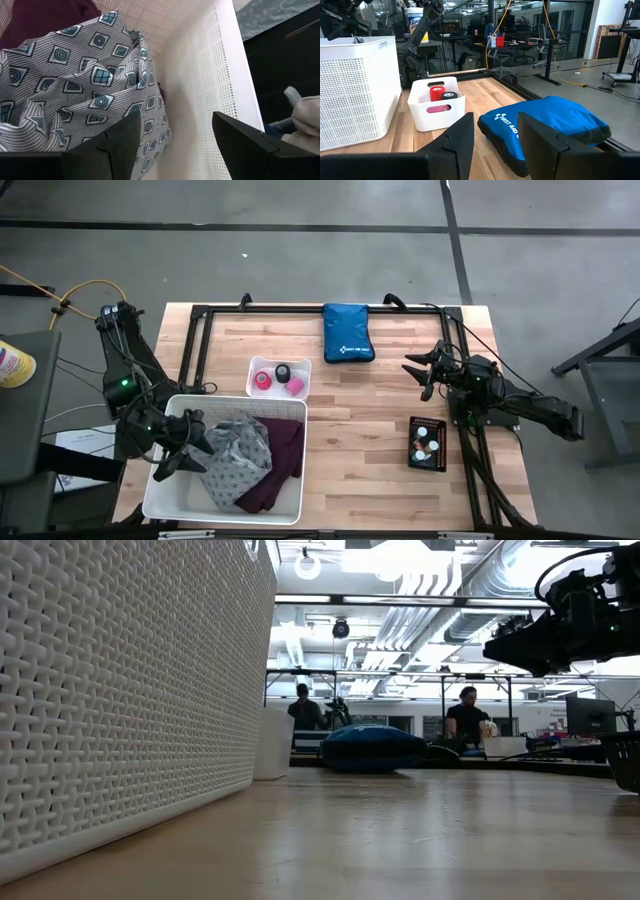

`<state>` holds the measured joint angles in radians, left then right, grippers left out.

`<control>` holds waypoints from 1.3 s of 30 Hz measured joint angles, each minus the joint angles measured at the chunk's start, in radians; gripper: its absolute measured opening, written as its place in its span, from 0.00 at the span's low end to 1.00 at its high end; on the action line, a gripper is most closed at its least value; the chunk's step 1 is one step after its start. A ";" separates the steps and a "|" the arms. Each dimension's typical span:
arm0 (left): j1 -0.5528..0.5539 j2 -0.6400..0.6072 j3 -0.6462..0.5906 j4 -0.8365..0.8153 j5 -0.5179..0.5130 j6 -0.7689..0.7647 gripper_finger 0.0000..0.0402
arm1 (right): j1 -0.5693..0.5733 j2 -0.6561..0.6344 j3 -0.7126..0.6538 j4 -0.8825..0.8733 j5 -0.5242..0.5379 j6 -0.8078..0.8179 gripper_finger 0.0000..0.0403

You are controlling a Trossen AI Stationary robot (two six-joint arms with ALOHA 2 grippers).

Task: Pick & place medical supplies in basket/bin
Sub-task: Return to Home Position

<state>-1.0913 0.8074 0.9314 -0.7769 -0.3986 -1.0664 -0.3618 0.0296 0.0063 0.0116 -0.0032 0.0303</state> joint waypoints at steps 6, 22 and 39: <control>0.000 0.000 0.000 -0.002 0.000 -0.001 0.59 | 0.000 0.000 0.000 0.000 0.000 0.000 0.34; 0.021 0.000 0.000 0.002 0.002 -0.002 0.59 | 0.000 0.000 0.000 0.000 0.000 0.000 0.34; 0.077 -0.009 0.000 0.157 0.117 0.077 0.59 | 0.000 0.000 0.000 0.000 0.000 0.000 0.34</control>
<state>-1.0145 0.7987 0.9314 -0.6198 -0.2818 -0.9895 -0.3619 0.0299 0.0063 0.0116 -0.0032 0.0303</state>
